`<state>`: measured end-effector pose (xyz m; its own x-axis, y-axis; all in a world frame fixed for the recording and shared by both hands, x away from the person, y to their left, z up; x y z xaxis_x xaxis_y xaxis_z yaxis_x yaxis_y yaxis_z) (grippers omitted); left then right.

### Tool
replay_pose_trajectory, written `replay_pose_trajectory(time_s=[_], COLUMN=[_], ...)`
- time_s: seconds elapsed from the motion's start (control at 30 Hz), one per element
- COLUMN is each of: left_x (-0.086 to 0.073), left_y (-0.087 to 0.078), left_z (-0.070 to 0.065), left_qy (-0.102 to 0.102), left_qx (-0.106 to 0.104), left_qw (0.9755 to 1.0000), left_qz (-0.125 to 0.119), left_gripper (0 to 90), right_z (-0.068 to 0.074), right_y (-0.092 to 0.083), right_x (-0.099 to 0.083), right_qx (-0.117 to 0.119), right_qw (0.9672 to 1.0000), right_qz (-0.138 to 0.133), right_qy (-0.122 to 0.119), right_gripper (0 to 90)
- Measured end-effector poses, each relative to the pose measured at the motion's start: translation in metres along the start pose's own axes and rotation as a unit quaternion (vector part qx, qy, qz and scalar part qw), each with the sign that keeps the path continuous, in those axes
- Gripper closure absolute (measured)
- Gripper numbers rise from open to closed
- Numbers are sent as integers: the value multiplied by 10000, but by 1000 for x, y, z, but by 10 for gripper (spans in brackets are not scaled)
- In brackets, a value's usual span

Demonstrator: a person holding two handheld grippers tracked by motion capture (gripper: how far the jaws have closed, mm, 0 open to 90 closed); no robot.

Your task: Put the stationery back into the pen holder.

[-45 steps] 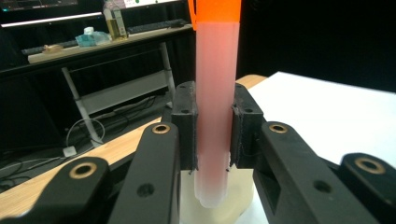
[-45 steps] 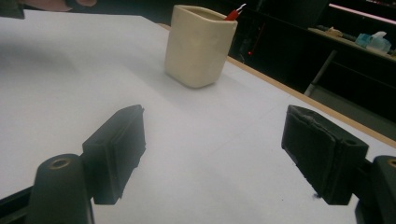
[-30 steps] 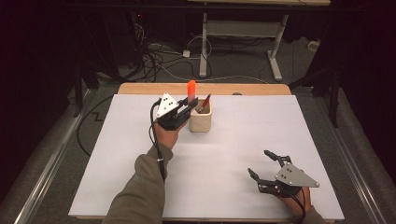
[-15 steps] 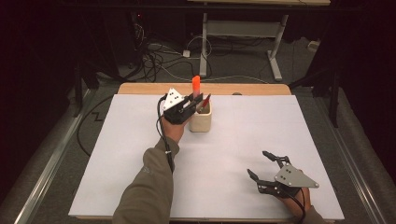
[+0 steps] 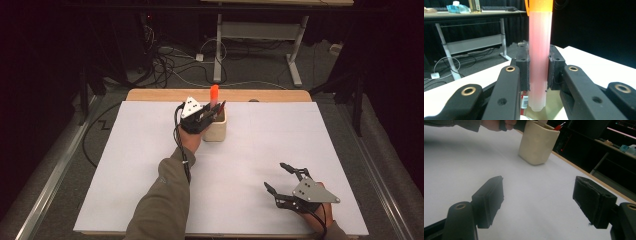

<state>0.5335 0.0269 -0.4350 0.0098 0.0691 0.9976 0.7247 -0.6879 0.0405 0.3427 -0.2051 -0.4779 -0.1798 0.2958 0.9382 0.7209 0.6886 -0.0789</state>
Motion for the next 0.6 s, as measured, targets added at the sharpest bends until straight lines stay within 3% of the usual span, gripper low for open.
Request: replay_pose_trajectory(time_s=[0.6], left_x=[-17], left_y=[-1], left_z=[-3], left_qy=[-75], left_qx=[68], left_qw=[9997], left_qz=[216], left_gripper=[741], right_z=[3], right_y=[-1], right_x=[3], right_qx=[49], right_qw=[10000], right_qz=[-30], right_qy=[-70], right_gripper=[259])
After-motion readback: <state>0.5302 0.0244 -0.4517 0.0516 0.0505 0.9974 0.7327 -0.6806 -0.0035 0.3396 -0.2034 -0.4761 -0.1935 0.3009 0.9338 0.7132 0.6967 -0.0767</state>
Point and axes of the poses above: each handheld gripper's, and its own axes: y roughly forward along the jaws, x roughly out of its top, z roughly to its left, the point moved 8 cm from there along y, roughly forward along the jaws, and after that the axes turned 13 degrees about -z, right-handed, at the moved point
